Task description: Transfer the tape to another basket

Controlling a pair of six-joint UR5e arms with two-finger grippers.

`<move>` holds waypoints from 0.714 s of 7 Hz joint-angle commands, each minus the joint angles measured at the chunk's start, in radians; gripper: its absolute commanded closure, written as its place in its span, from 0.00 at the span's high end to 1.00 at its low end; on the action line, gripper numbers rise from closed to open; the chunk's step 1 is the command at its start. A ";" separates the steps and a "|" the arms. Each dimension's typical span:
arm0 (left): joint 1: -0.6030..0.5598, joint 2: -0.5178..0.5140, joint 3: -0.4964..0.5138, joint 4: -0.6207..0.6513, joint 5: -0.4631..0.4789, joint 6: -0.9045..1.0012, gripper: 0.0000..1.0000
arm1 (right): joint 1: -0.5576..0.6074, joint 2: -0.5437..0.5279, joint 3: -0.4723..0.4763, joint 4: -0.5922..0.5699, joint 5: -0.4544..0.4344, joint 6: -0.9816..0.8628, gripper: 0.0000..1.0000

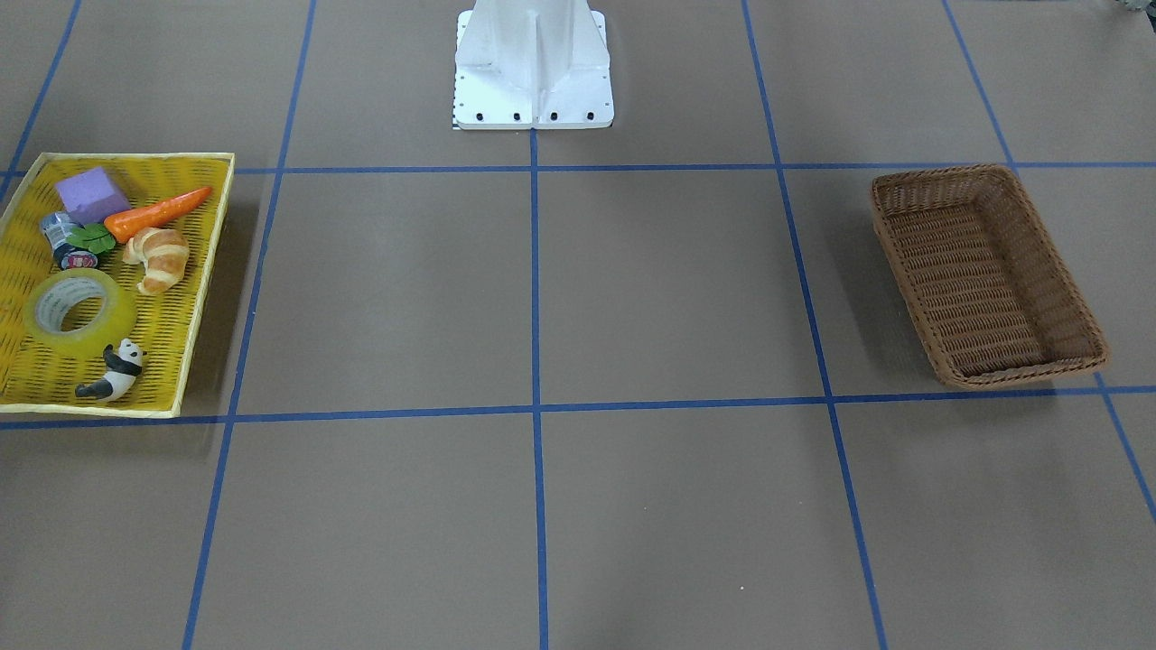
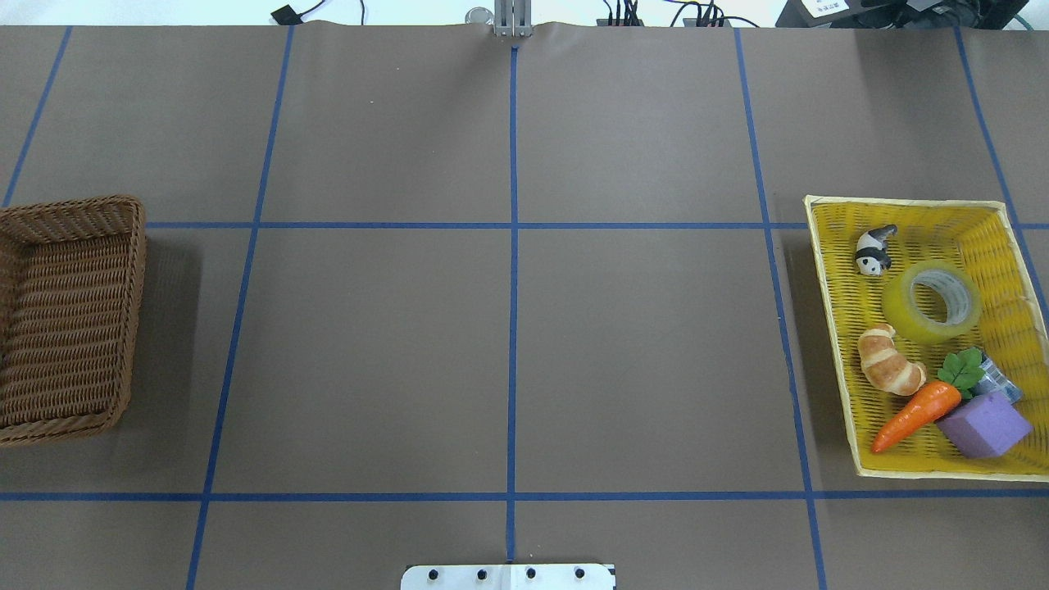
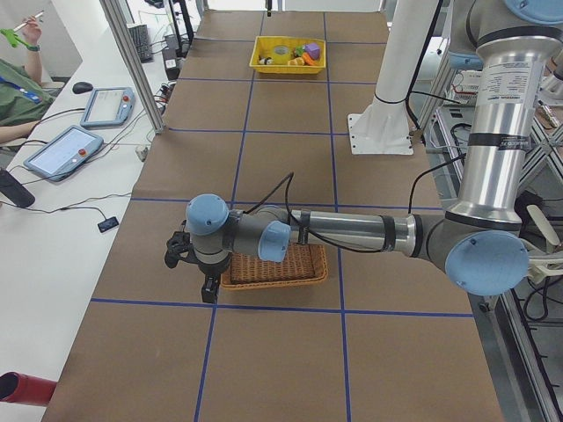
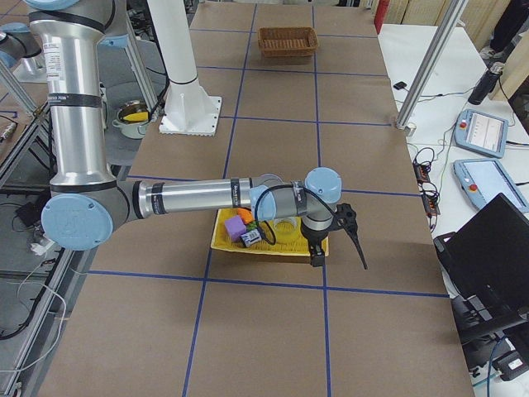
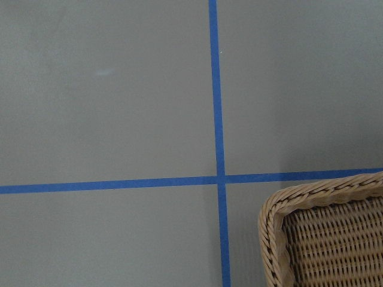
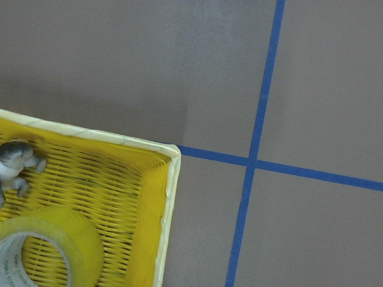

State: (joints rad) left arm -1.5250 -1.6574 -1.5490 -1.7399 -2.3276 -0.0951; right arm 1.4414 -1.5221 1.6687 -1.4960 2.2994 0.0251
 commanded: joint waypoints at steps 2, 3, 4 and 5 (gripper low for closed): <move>0.005 0.017 -0.042 -0.010 -0.007 0.003 0.99 | -0.074 0.051 0.063 0.005 0.046 0.012 1.00; 0.005 0.019 -0.040 -0.024 -0.009 0.003 0.99 | -0.108 0.048 0.050 0.037 0.069 0.004 1.00; 0.005 0.019 -0.034 -0.027 -0.007 0.009 0.99 | -0.130 -0.014 0.039 0.216 0.110 -0.001 1.00; 0.006 0.019 -0.033 -0.027 -0.004 0.009 0.99 | -0.159 -0.060 -0.039 0.355 0.103 -0.008 1.00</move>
State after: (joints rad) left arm -1.5198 -1.6391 -1.5845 -1.7645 -2.3342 -0.0879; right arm 1.3170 -1.5279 1.6928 -1.3064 2.3909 0.0246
